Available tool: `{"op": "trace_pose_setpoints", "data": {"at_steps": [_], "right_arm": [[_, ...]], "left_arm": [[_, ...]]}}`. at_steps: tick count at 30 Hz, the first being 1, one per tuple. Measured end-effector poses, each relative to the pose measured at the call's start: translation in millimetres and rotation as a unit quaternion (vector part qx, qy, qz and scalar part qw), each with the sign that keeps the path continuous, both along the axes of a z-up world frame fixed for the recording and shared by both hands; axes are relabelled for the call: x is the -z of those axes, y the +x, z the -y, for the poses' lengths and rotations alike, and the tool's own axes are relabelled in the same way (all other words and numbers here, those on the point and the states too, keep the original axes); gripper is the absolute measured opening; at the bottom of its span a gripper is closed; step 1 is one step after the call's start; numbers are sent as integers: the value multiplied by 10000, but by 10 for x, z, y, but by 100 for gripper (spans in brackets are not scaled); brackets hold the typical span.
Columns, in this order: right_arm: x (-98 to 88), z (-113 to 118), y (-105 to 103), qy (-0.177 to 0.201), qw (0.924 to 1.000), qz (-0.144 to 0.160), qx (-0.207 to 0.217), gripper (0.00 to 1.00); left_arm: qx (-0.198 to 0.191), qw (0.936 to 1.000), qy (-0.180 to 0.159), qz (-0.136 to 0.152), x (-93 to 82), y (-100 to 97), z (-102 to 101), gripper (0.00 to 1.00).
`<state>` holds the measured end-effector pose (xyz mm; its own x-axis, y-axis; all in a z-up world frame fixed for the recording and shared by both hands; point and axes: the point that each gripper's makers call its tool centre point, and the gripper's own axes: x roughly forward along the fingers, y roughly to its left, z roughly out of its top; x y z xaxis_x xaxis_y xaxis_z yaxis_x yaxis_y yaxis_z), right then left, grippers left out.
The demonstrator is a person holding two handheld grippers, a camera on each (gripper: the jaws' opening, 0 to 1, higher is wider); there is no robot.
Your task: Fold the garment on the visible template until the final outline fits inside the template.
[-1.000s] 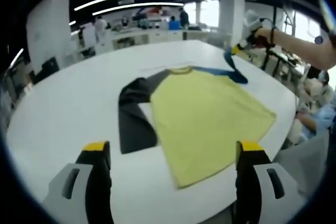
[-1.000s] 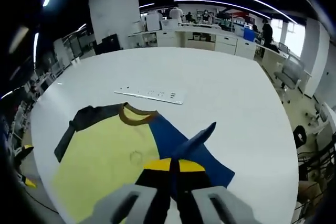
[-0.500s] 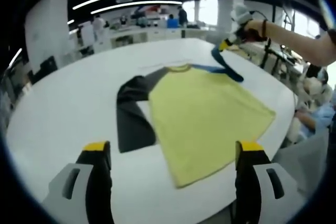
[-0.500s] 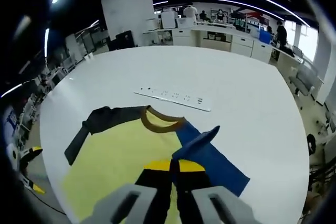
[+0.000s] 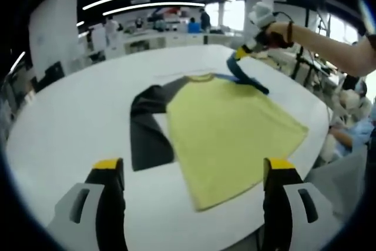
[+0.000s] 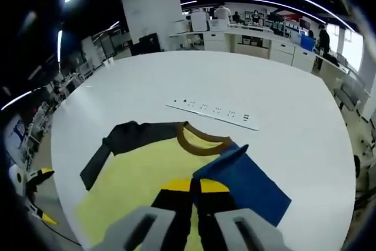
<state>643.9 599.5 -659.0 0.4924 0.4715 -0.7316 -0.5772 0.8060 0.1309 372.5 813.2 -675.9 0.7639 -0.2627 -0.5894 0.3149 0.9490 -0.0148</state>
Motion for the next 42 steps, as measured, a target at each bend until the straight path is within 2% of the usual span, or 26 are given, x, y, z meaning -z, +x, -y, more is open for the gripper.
{"op": "trace_pose_setpoints", "data": {"at_steps": [7, 17, 27, 30, 36, 42], "right_arm": [[11, -219, -35, -19, 9999, 39, -141, 0], [60, -500, -156, -63, 9993, 18, -355, 0], [28, -717, -208, -126, 9982, 121, -567, 0], [-12, -781, -173, -316, 9959, 391, -756, 0], [-72, -928, -166, -404, 9932, 547, -949, 0], [-89, -1139, -236, -508, 9859, 758, -1402, 0]], "left_arm": [[-109, 9999, 20, 35, 5, 15, -70, 93], [-145, 9999, -52, -17, 52, -6, -23, 94], [-168, 9998, -47, -28, 57, -17, -48, 94], [-169, 9998, -60, -28, 63, -15, -45, 94], [-155, 9998, -68, -47, 75, -24, -27, 94], [-170, 9998, -55, -60, 83, -30, -45, 94]]}}
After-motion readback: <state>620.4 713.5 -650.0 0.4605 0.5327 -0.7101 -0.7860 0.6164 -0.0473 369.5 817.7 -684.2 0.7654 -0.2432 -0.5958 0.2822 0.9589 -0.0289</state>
